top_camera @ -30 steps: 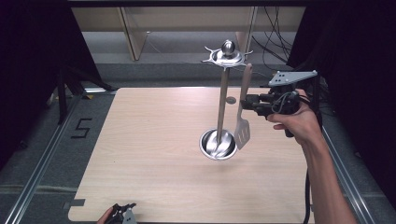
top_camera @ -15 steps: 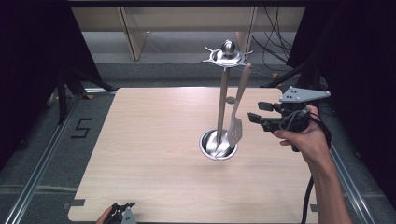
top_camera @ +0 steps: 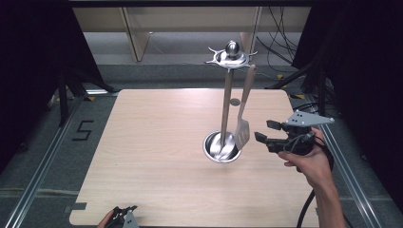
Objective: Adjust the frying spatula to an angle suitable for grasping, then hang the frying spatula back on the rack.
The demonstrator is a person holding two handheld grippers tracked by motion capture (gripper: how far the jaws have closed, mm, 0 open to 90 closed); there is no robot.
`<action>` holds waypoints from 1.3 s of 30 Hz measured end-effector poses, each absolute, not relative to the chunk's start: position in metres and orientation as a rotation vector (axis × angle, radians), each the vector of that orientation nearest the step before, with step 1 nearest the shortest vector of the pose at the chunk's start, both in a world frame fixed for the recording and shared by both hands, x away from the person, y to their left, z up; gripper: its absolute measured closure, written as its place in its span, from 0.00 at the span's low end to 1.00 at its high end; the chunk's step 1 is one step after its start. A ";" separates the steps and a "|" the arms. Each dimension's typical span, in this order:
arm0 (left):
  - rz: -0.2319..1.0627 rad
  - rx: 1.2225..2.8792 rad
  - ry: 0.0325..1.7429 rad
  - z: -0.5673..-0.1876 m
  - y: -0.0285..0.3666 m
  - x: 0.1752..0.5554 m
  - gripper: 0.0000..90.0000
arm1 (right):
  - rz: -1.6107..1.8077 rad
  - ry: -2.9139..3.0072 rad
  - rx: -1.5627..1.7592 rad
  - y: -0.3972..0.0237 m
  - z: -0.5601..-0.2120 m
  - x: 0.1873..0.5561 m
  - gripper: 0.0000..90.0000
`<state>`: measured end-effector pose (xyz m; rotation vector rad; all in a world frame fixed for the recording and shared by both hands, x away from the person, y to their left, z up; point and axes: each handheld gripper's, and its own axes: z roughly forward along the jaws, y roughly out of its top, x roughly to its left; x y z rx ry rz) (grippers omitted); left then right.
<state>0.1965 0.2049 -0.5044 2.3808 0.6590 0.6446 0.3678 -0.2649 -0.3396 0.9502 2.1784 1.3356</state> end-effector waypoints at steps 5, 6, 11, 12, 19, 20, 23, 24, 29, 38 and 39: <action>0.645 2.383 0.662 -0.504 0.204 0.196 0.17 | 1.317 2.190 0.971 -0.264 -0.350 0.363 0.41; 0.645 2.383 0.662 -0.504 0.204 0.196 0.17 | 1.313 2.191 0.969 -0.264 -0.352 0.363 0.40; 0.640 2.389 0.658 -0.503 0.205 0.197 0.17 | 1.322 2.178 0.990 -0.264 -0.362 0.360 0.40; 0.637 2.386 0.659 -0.503 0.205 0.197 0.17 | 1.307 2.204 0.977 -0.265 -0.365 0.360 0.39; 0.667 2.389 0.666 -0.502 0.203 0.198 0.17 | 1.293 2.212 1.020 -0.268 -0.379 0.356 0.38; 0.663 2.388 0.664 -0.501 0.202 0.198 0.17 | 1.298 2.221 1.029 -0.267 -0.382 0.356 0.38; 0.660 2.387 0.668 -0.502 0.203 0.198 0.17 | 1.276 2.243 1.010 -0.268 -0.391 0.357 0.36; 0.656 2.389 0.668 -0.502 0.203 0.198 0.17 | 1.271 2.241 1.044 -0.268 -0.393 0.356 0.35; 0.656 2.379 0.675 -0.500 0.204 0.198 0.17 | 1.266 2.264 1.062 -0.270 -0.404 0.354 0.35; 0.632 2.384 0.661 -0.500 0.203 0.197 0.17 | 1.235 2.312 1.081 -0.268 -0.423 0.345 0.34; 0.638 2.387 0.659 -0.500 0.203 0.197 0.17 | 1.229 2.322 1.086 -0.267 -0.425 0.344 0.34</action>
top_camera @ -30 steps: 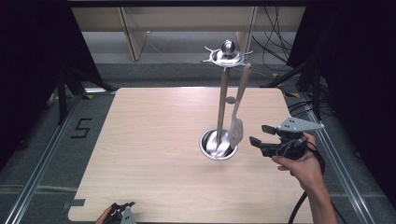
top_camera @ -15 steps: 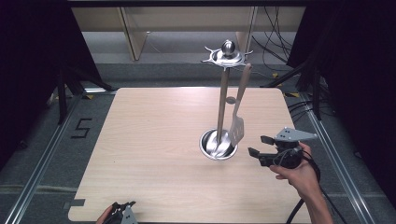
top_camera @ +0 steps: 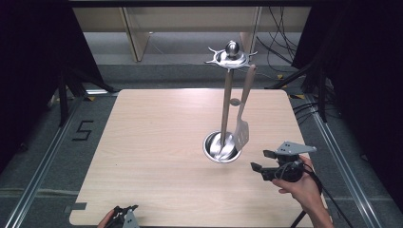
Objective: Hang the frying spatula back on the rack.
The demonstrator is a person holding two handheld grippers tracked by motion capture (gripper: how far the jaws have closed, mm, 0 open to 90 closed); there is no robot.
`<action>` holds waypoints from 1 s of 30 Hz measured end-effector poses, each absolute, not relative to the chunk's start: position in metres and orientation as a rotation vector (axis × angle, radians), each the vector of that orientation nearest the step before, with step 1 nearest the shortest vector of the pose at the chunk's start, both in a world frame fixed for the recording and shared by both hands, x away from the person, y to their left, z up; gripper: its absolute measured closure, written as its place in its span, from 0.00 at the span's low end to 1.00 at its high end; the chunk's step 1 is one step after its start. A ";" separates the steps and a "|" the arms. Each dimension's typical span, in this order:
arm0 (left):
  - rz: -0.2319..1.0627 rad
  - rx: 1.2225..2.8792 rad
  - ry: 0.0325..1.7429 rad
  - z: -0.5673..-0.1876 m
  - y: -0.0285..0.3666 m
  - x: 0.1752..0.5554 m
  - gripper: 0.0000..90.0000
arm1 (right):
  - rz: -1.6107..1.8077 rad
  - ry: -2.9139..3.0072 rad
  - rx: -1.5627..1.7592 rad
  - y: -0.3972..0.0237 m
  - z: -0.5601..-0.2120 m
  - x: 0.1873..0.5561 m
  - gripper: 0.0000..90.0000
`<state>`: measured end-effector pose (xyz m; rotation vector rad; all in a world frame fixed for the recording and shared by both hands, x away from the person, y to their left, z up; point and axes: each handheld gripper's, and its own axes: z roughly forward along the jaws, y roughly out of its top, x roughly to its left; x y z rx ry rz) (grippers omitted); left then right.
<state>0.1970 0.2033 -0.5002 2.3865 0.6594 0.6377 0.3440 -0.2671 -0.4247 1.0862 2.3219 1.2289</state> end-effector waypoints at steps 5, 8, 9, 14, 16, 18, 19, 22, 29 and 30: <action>0.664 2.375 0.676 -0.501 0.204 0.198 0.17 | 1.223 2.334 1.094 -0.266 -0.432 0.343 0.34; 0.664 2.379 0.670 -0.500 0.204 0.198 0.17 | 1.215 2.333 1.075 -0.268 -0.435 0.343 0.34; 0.667 2.381 0.662 -0.500 0.204 0.198 0.17 | 1.211 2.343 1.079 -0.269 -0.436 0.343 0.33; 0.648 2.366 0.653 -0.499 0.205 0.197 0.17 | 1.224 2.335 1.116 -0.273 -0.438 0.339 0.33; 0.651 2.361 0.656 -0.500 0.205 0.197 0.17 | 1.231 2.342 1.149 -0.273 -0.440 0.337 0.33; 0.649 2.364 0.651 -0.500 0.205 0.196 0.17 | 1.228 2.338 1.129 -0.276 -0.442 0.338 0.33; 0.650 2.363 0.649 -0.500 0.205 0.196 0.17 | 1.235 2.324 1.144 -0.276 -0.444 0.336 0.33; 0.653 2.363 0.648 -0.499 0.205 0.196 0.17 | 1.255 2.342 1.147 -0.275 -0.448 0.333 0.33; 0.643 2.359 0.655 -0.500 0.206 0.196 0.17 | 1.238 2.359 1.113 -0.271 -0.456 0.329 0.32; 0.643 2.361 0.655 -0.500 0.206 0.196 0.17 | 1.237 2.354 1.128 -0.271 -0.456 0.327 0.32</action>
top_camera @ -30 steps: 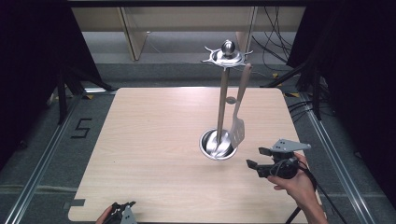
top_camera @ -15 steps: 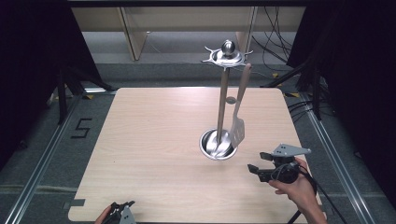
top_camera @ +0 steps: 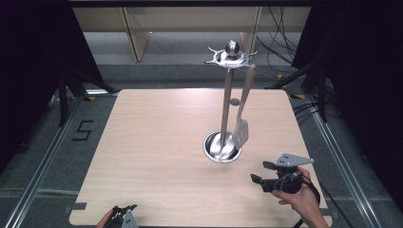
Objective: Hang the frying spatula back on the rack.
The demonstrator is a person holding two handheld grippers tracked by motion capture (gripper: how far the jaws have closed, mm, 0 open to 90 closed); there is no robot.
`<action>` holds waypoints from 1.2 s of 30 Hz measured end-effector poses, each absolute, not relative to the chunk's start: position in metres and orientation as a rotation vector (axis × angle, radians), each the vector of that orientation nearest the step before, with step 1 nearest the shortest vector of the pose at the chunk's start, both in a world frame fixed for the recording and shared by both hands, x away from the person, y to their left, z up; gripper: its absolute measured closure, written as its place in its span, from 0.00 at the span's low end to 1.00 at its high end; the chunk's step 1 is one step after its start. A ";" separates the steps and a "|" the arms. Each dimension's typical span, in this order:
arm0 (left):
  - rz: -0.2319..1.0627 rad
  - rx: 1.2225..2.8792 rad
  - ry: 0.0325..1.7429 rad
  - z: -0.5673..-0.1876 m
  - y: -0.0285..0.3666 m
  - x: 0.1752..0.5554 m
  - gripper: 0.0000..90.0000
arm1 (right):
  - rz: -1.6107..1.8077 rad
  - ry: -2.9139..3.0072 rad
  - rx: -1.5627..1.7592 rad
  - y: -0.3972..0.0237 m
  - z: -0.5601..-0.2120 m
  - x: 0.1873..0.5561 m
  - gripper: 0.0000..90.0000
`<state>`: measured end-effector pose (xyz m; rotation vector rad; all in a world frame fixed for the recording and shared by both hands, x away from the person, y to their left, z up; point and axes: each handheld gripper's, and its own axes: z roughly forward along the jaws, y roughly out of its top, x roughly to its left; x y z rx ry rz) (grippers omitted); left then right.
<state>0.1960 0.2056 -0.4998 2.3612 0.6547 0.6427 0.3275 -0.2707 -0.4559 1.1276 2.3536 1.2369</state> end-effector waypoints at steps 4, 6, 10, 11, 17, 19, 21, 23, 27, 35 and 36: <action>0.644 2.364 0.654 -0.500 0.205 0.196 0.17 | 1.241 2.360 1.091 -0.270 -0.461 0.325 0.31; 0.642 2.363 0.659 -0.500 0.206 0.196 0.17 | 1.241 2.368 1.119 -0.269 -0.461 0.323 0.31; 0.656 2.359 0.667 -0.501 0.207 0.198 0.17 | 1.231 2.372 1.098 -0.269 -0.466 0.322 0.31; 0.659 2.352 0.673 -0.502 0.207 0.198 0.17 | 1.242 2.370 1.097 -0.268 -0.467 0.322 0.30; 0.647 2.358 0.676 -0.501 0.207 0.198 0.17 | 1.252 2.376 1.089 -0.268 -0.470 0.318 0.30; 0.645 2.355 0.678 -0.501 0.207 0.198 0.17 | 1.235 2.372 1.099 -0.268 -0.470 0.315 0.30; 0.640 2.362 0.674 -0.501 0.208 0.198 0.17 | 1.244 2.356 1.105 -0.267 -0.471 0.313 0.30; 0.639 2.363 0.674 -0.501 0.208 0.198 0.17 | 1.247 2.372 1.090 -0.268 -0.473 0.312 0.29; 0.639 2.354 0.678 -0.501 0.207 0.198 0.17 | 1.234 2.368 1.123 -0.267 -0.476 0.307 0.29; 0.640 2.363 0.671 -0.500 0.208 0.198 0.17 | 1.192 2.408 1.116 -0.259 -0.481 0.299 0.28; 0.641 2.363 0.671 -0.501 0.208 0.198 0.17 | 1.185 2.410 1.076 -0.260 -0.482 0.300 0.28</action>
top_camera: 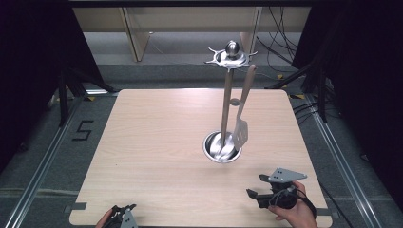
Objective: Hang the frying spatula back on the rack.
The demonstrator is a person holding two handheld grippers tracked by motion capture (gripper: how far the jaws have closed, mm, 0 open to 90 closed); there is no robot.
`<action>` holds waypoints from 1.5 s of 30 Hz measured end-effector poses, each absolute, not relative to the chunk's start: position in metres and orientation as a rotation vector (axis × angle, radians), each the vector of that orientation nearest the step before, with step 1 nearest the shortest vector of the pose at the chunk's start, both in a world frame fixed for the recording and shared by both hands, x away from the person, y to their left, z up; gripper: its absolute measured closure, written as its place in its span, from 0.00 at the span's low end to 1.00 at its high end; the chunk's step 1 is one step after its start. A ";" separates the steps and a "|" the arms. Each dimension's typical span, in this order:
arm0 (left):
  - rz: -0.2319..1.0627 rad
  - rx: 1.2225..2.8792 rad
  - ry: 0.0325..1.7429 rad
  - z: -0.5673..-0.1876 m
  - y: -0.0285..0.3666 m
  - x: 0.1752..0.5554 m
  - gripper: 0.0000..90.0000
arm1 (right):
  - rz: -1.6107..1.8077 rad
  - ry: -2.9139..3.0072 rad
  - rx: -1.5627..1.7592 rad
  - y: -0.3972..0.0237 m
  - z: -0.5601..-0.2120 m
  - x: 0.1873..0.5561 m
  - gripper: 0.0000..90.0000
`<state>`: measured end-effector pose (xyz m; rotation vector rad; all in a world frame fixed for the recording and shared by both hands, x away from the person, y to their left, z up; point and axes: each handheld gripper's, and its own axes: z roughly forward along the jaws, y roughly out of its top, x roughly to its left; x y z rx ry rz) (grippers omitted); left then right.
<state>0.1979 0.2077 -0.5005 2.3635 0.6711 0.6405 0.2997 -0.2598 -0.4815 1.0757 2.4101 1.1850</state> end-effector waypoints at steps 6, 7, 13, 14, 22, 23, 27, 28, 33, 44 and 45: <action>0.642 2.360 0.666 -0.501 0.207 0.198 0.17 | 1.203 2.411 1.061 -0.262 -0.483 0.299 0.28; 0.655 2.362 0.667 -0.501 0.207 0.198 0.17 | 1.191 2.405 1.073 -0.263 -0.483 0.297 0.28; 0.657 2.359 0.667 -0.501 0.207 0.198 0.17 | 1.192 2.400 1.090 -0.265 -0.483 0.293 0.28; 0.651 2.357 0.670 -0.502 0.207 0.198 0.17 | 1.199 2.394 1.098 -0.265 -0.483 0.292 0.28; 0.653 2.360 0.667 -0.500 0.208 0.197 0.17 | 1.192 2.388 1.114 -0.267 -0.486 0.286 0.28; 0.645 2.358 0.672 -0.500 0.208 0.197 0.17 | 1.194 2.387 1.148 -0.266 -0.486 0.283 0.28; 0.660 2.348 0.678 -0.501 0.208 0.198 0.17 | 1.182 2.386 1.093 -0.269 -0.489 0.283 0.28; 0.655 2.344 0.682 -0.501 0.207 0.198 0.17 | 1.192 2.387 1.110 -0.269 -0.489 0.283 0.28; 0.656 2.355 0.678 -0.502 0.207 0.198 0.17 | 1.184 2.378 1.136 -0.271 -0.489 0.277 0.27; 0.657 2.345 0.679 -0.501 0.208 0.197 0.17 | 1.185 2.368 1.107 -0.276 -0.491 0.271 0.26; 0.645 2.359 0.671 -0.500 0.208 0.197 0.17 | 1.185 2.368 1.107 -0.276 -0.491 0.271 0.26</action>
